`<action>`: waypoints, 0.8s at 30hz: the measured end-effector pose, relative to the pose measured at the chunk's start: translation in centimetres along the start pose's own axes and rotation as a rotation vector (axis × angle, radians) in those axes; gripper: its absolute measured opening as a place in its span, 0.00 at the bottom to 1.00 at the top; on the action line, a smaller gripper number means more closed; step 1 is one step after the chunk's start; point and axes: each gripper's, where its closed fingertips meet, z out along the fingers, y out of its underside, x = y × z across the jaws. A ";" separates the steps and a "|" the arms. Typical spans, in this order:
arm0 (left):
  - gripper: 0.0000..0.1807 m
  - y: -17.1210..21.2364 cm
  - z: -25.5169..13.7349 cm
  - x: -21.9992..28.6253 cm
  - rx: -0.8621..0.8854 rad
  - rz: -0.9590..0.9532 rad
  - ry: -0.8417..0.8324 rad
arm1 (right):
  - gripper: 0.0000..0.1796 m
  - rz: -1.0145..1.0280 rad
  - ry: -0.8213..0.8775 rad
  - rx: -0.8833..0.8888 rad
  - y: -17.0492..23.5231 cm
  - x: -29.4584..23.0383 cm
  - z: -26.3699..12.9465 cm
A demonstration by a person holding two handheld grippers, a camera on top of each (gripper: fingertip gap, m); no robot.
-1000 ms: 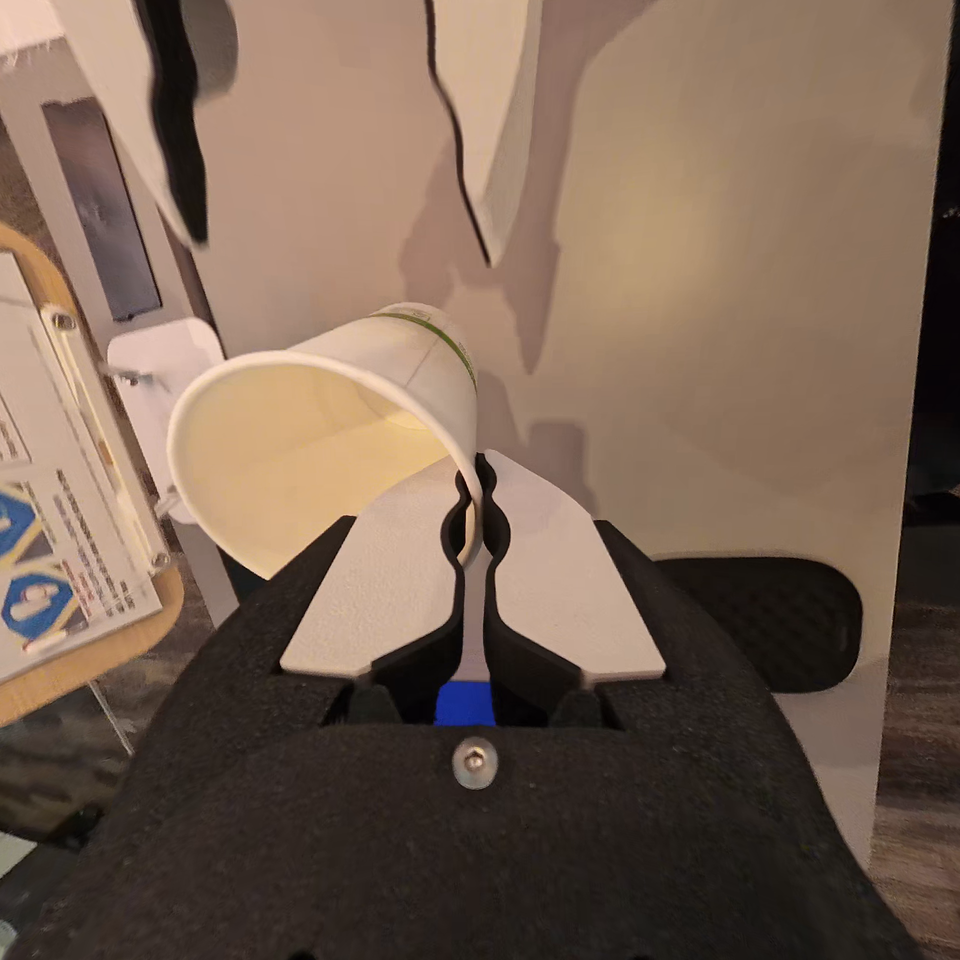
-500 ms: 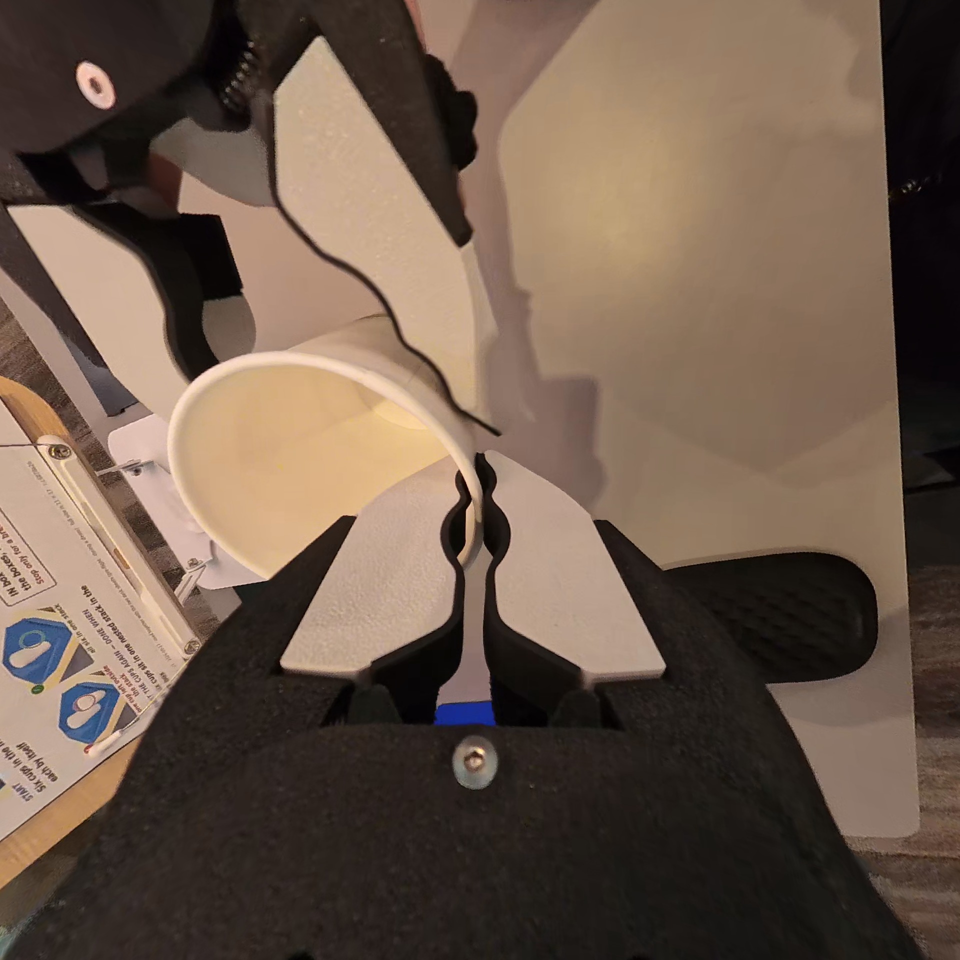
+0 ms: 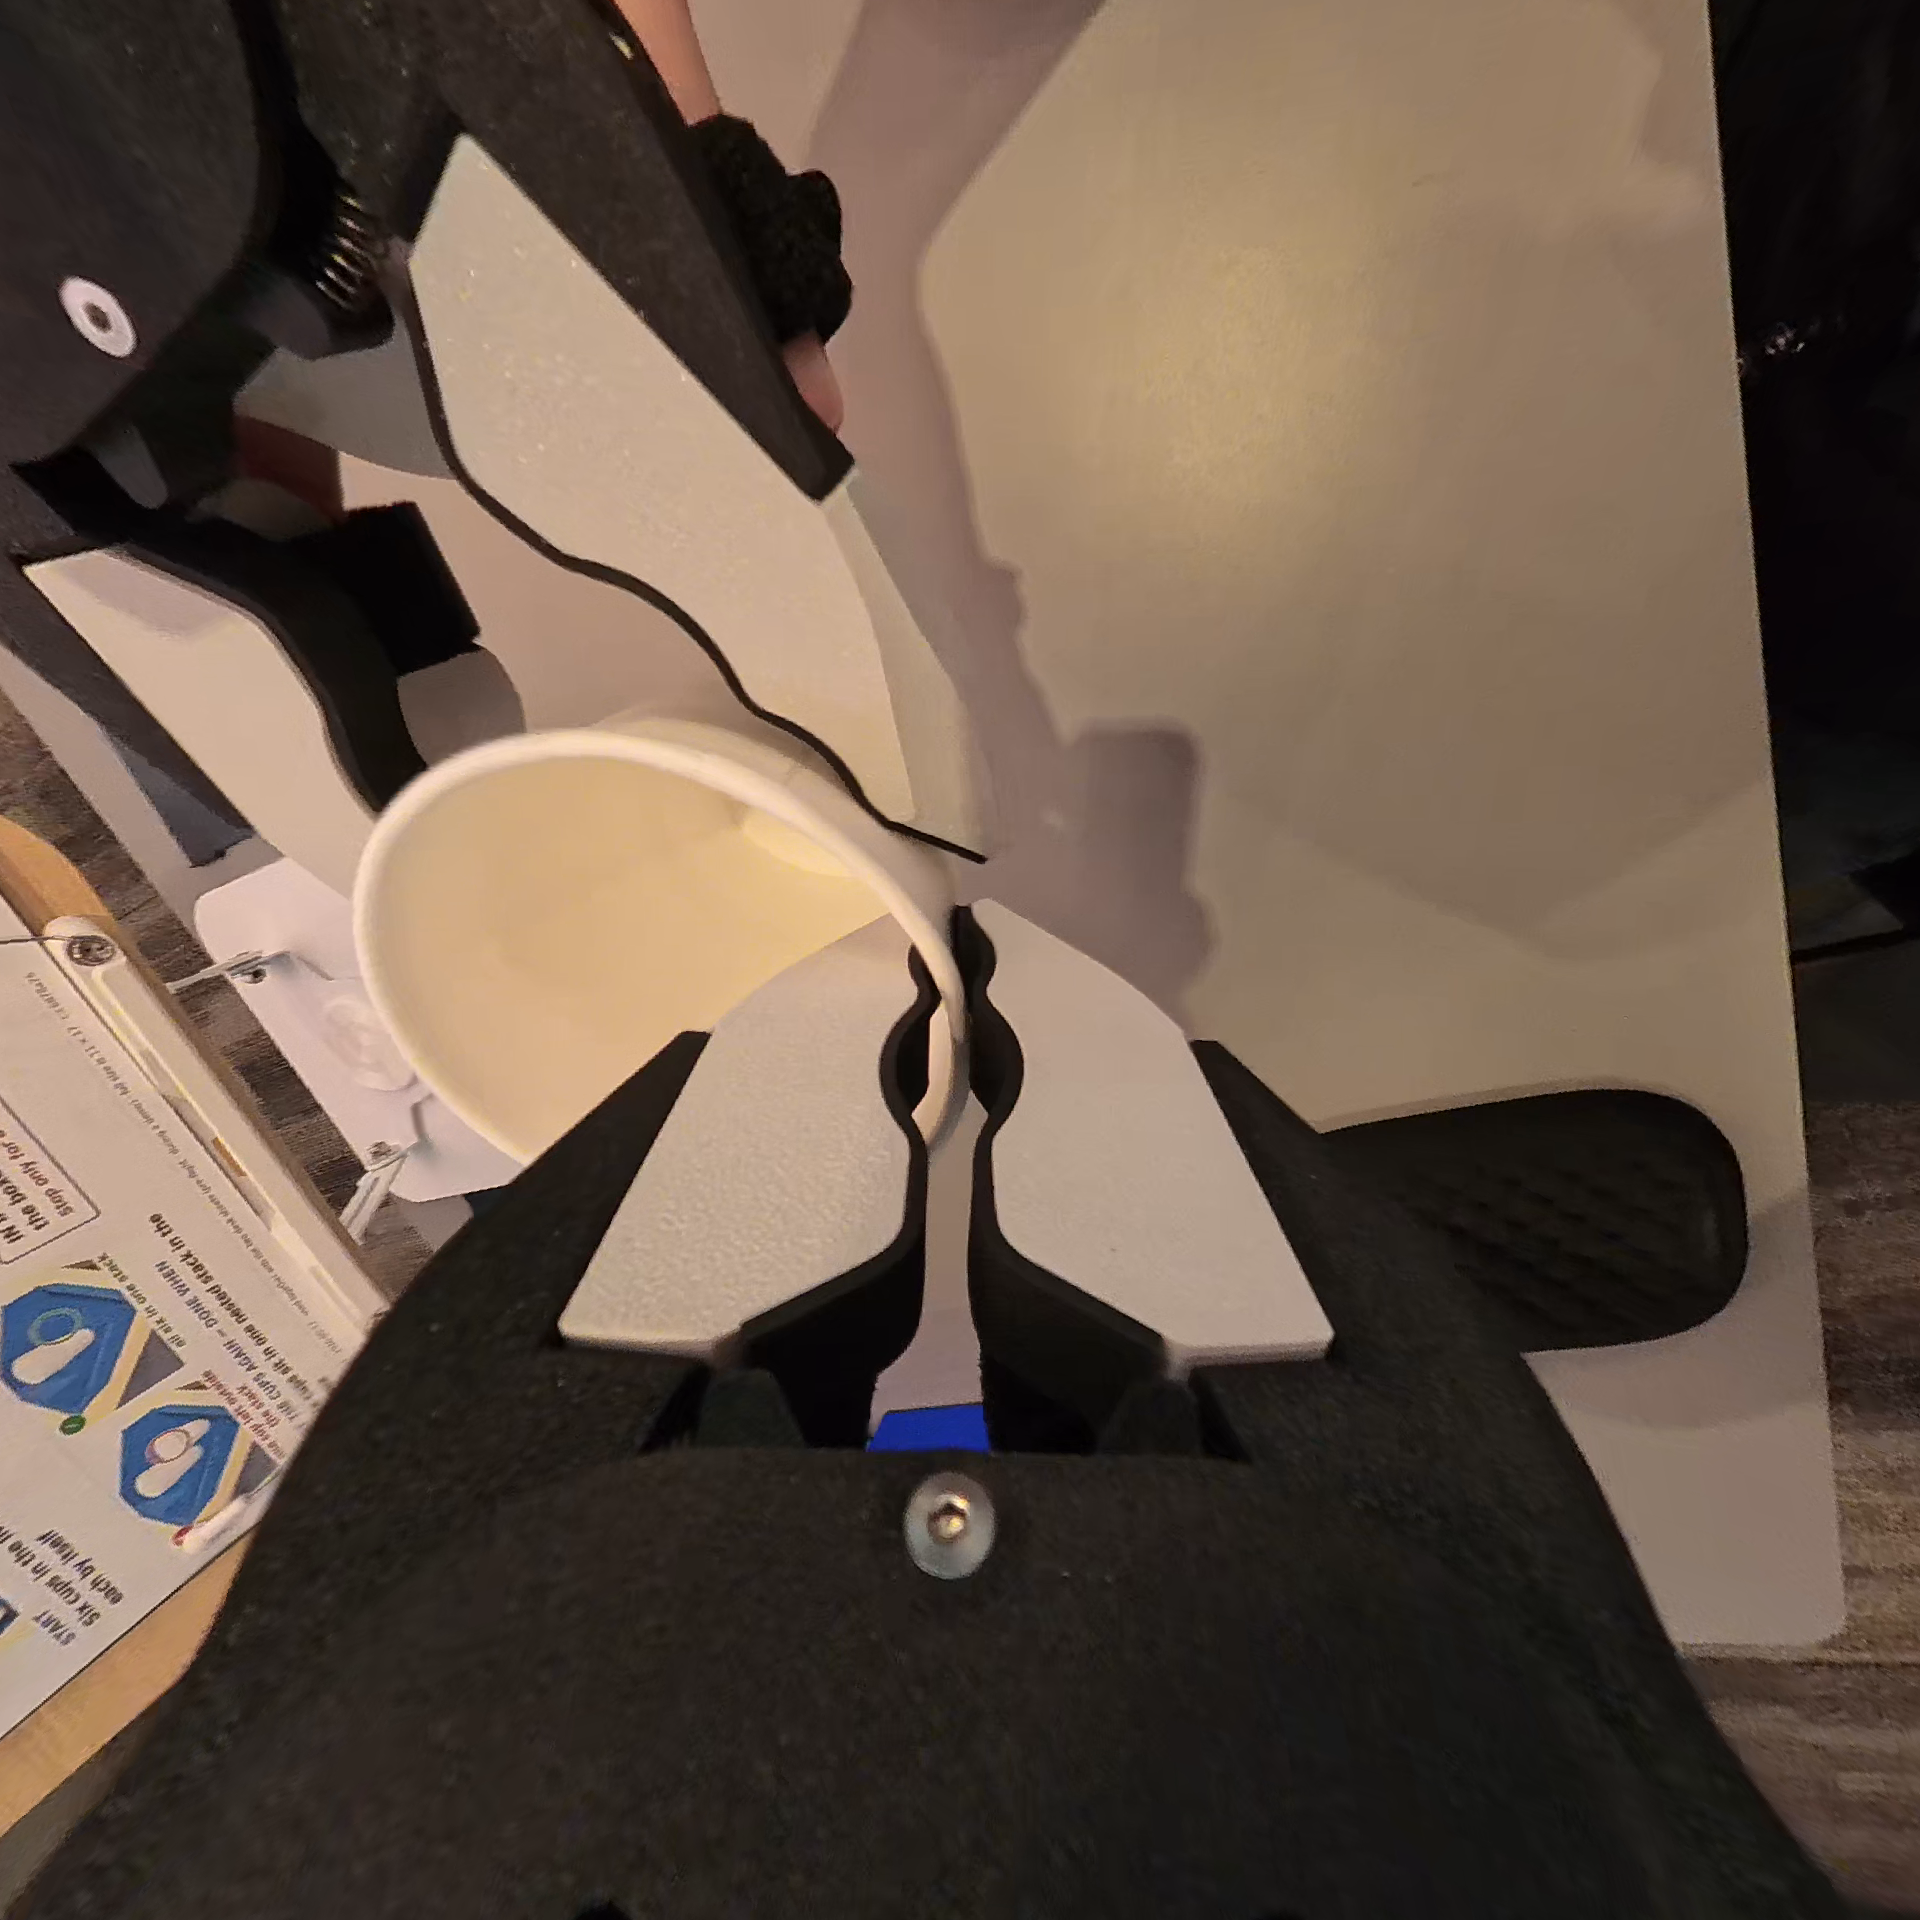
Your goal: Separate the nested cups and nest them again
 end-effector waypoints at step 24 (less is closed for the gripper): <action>0.26 2.2 -8.2 -2.9 0.341 -0.273 -0.403 | 0.48 0.077 0.092 0.093 0.0 3.9 -4.7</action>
